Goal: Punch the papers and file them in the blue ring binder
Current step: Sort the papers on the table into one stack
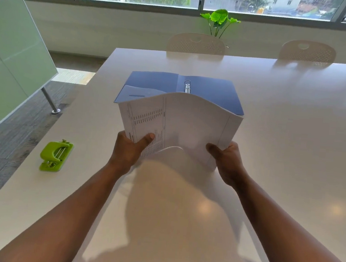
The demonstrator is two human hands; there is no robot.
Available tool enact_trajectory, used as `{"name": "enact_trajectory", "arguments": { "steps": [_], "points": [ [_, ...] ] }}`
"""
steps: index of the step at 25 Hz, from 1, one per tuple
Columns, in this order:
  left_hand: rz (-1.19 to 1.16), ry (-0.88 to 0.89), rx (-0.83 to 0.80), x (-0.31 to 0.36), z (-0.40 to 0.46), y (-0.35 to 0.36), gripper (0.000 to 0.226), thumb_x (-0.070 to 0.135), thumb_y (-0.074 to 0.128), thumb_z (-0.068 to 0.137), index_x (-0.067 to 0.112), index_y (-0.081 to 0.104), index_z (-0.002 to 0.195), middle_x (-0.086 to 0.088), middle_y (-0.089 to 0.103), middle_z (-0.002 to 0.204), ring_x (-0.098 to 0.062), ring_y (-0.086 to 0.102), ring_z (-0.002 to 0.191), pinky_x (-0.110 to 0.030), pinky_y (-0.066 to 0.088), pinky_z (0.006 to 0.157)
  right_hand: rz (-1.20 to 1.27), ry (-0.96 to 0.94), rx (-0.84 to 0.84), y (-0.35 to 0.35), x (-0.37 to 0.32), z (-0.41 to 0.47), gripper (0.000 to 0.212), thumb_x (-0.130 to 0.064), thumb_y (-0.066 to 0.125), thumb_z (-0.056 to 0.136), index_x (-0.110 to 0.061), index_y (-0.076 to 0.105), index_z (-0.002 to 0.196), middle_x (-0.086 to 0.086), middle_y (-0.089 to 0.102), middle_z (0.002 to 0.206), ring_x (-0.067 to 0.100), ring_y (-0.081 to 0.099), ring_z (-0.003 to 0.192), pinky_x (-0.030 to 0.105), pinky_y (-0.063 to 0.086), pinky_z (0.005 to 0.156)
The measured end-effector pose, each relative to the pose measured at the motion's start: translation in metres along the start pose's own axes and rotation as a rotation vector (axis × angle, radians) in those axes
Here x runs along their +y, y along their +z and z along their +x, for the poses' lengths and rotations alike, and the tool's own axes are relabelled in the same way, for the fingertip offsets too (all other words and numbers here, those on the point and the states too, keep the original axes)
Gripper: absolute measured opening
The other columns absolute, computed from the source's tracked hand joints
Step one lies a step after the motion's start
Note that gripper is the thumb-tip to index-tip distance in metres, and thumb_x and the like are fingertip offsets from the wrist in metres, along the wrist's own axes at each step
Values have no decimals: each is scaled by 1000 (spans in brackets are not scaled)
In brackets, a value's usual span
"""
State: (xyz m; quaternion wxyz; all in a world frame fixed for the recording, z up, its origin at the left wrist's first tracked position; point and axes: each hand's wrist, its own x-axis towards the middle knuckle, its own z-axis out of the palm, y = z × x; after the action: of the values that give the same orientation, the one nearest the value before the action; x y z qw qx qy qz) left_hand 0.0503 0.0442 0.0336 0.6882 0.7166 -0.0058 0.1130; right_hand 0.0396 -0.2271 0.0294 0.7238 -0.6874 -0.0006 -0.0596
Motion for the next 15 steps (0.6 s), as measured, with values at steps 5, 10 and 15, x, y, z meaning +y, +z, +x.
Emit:
{"name": "enact_trajectory", "arguments": {
  "steps": [5, 10, 15],
  "points": [
    [-1, -10, -40, -8, 2, -2, 31, 10, 78, 87, 17, 70, 115, 2, 77, 108, -14, 75, 99, -29, 62, 82, -20, 8, -12, -2, 3, 2, 35, 11, 58, 92, -19, 74, 97, 8, 75, 97, 30, 70, 92, 45, 57, 85],
    [-30, -79, -88, -25, 0, -4, 26, 13, 77, 89, 23, 72, 113, -1, 78, 112, -21, 73, 107, -43, 59, 92, -25, 48, -37, -3, 4, 2, 29, 7, 60, 93, -18, 72, 104, 7, 74, 100, 24, 70, 93, 38, 59, 85],
    [32, -129, -110, -24, 6, -9, 32, 13, 72, 93, 15, 68, 125, -1, 75, 115, -22, 72, 110, -39, 59, 93, 15, 104, -11, -11, 7, 7, 26, 5, 63, 93, -12, 71, 111, 12, 76, 105, 31, 72, 98, 51, 58, 91]
  ]
}}
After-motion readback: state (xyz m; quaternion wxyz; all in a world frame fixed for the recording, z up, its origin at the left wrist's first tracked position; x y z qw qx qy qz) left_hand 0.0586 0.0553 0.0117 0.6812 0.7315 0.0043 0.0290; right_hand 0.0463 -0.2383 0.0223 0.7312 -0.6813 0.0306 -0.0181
